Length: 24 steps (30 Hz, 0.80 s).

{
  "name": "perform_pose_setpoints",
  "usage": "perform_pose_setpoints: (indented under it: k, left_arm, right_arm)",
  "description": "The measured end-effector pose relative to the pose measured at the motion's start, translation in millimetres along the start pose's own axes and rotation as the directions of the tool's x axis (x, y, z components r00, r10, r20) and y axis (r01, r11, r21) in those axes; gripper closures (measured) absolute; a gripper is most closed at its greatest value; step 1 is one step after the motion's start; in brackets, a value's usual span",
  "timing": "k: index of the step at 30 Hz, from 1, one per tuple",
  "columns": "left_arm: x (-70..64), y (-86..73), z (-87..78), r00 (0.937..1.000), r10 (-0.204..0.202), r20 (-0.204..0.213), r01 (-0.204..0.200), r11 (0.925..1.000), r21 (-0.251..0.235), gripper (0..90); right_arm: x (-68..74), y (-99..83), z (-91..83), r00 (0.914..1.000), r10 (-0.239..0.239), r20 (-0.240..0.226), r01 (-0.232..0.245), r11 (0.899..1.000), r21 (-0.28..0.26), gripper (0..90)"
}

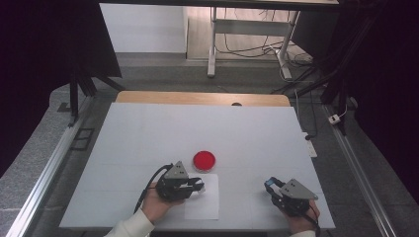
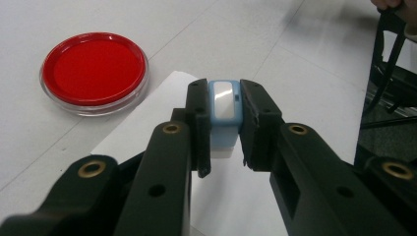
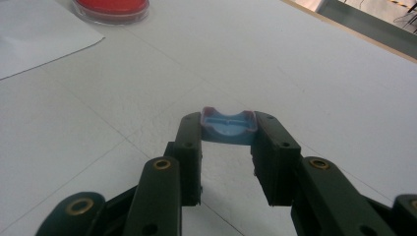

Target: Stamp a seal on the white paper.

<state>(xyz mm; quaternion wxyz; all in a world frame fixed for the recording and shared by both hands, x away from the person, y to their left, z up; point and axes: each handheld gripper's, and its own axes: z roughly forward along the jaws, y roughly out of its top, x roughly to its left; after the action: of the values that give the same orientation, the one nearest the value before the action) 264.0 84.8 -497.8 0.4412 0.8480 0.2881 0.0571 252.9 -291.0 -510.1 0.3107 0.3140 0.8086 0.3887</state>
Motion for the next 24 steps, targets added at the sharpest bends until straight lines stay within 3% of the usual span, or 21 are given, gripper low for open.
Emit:
perform_pose_setpoints:
  k: [24]
  left_arm:
    - [-4.9,1.8,13.1,0.9971,0.059,-0.047,-0.057,0.9972,0.049,75.0]
  right_arm:
    - [0.4,0.0,0.6,1.0,-0.002,-0.001,0.002,1.0,0.003,64.9]
